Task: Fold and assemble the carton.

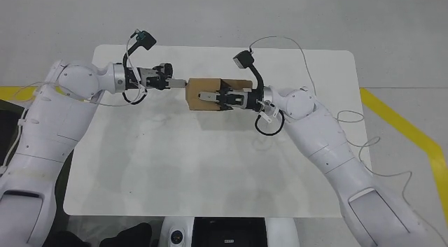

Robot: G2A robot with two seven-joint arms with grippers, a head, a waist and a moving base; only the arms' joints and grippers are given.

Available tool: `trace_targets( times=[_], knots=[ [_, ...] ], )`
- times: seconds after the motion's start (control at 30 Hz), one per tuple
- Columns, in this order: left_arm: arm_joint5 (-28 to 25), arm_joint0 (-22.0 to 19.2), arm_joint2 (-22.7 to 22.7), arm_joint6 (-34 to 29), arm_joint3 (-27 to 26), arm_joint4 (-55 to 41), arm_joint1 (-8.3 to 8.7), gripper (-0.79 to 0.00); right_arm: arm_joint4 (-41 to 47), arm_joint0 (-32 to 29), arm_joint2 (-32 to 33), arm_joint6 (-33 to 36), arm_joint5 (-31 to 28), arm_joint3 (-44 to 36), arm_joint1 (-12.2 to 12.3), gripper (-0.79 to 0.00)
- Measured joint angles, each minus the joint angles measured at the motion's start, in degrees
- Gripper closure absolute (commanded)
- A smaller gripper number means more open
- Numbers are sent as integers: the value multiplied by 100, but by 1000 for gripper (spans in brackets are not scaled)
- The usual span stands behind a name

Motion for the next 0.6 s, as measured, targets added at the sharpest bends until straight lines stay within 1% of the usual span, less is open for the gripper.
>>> trace_targets(
  times=[0.6],
  knots=[
    [-54, 132, 16, -74, -238, -60, 6, -785, 280, 44, 2, 81, -174, 119, -54, 0]
  ],
)
